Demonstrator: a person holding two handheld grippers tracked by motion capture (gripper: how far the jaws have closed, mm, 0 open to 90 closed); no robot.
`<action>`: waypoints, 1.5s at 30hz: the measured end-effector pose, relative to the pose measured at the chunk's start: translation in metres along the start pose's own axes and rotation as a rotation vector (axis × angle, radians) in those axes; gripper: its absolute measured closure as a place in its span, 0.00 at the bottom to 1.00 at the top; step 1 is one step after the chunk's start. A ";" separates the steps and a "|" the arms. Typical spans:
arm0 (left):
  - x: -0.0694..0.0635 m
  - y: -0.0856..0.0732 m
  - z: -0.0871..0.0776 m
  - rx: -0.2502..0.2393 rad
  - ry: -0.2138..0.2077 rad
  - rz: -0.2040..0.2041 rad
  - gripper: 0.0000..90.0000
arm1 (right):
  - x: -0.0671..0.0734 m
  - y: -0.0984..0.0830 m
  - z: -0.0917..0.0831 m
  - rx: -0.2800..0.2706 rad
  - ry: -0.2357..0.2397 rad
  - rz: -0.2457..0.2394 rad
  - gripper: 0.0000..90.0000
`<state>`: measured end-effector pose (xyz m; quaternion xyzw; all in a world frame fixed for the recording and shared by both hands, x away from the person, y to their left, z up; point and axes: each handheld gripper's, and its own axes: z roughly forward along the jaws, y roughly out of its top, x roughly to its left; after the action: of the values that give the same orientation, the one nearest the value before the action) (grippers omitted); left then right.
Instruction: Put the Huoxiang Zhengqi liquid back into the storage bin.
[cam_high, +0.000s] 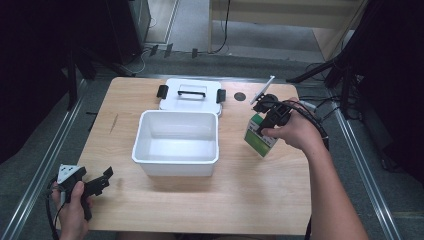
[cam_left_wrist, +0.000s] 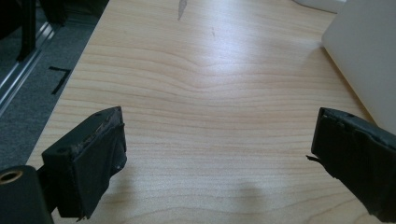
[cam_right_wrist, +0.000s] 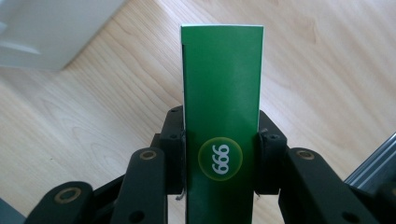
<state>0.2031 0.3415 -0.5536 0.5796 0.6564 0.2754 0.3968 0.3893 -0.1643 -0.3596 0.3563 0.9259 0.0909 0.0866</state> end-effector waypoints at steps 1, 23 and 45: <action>0.000 0.000 0.000 -0.002 -0.002 0.000 0.04 | 0.003 0.001 -0.003 -0.003 0.003 -0.012 0.72; 0.001 0.000 -0.001 -0.016 -0.023 0.001 0.04 | 0.026 0.015 -0.052 -0.100 0.046 -0.445 0.72; 0.001 0.000 -0.001 -0.020 -0.027 -0.001 0.04 | 0.046 0.038 -0.085 -0.153 0.042 -0.707 0.72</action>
<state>0.2027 0.3426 -0.5534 0.5789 0.6486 0.2735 0.4116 0.3609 -0.1150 -0.2726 0.0048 0.9840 0.1318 0.1201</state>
